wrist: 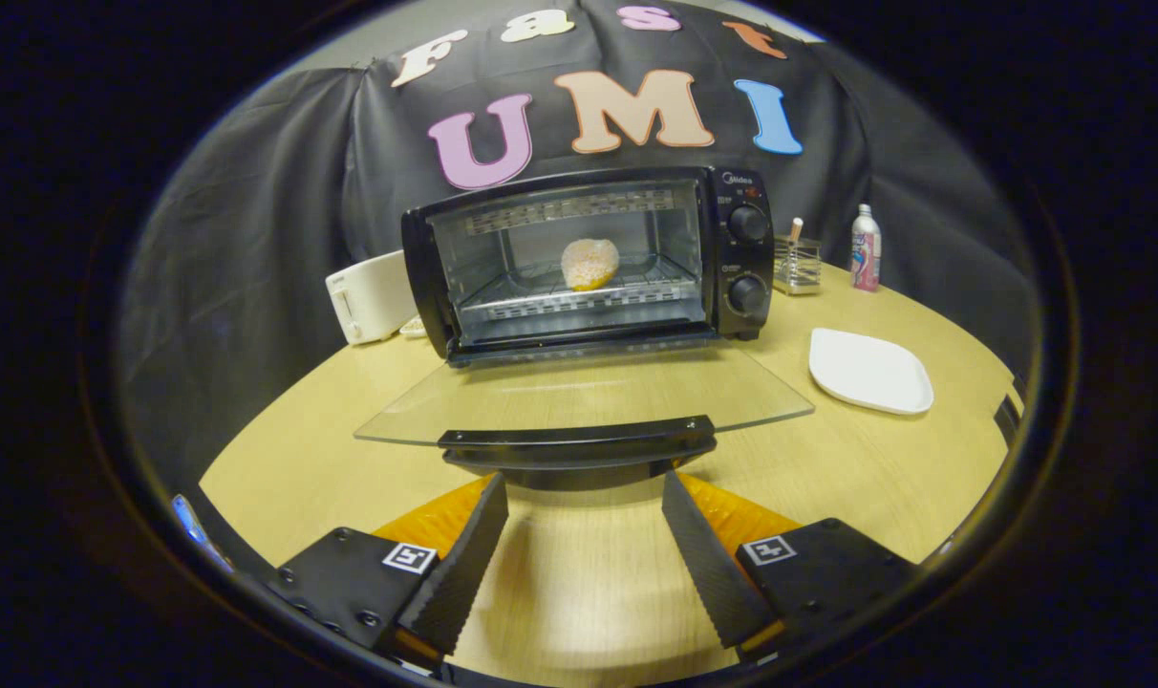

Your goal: Open the toaster oven, put the food inside, and close the toaster oven door.

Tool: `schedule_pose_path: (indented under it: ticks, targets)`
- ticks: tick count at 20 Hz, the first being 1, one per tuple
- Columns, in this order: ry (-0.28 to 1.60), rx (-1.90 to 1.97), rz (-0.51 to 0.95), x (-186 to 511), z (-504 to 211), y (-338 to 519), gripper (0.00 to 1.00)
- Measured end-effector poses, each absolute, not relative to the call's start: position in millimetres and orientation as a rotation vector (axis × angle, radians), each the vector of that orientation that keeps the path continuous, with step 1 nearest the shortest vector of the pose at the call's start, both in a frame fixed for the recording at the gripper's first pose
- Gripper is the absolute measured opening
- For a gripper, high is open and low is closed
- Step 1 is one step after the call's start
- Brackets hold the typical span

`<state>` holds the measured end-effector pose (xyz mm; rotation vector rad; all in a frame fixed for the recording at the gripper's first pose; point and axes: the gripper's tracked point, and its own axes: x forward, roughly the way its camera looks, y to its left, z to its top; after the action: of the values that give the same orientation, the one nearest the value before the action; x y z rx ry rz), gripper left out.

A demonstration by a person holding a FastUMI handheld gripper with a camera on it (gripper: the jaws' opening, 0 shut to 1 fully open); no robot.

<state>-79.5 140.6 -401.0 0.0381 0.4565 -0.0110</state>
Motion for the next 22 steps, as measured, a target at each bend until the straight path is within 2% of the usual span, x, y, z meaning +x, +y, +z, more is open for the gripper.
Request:
schedule_pose_path:
  ticks: [13,16,22]
  targets:
    - [0.355,0.104,0.061,-48.7,-339.8,152.7,0.99]
    - [0.335,0.040,0.022,-32.2,-332.0,142.7,0.99]
    - [0.350,0.036,0.081,10.7,-315.1,160.4,0.98]
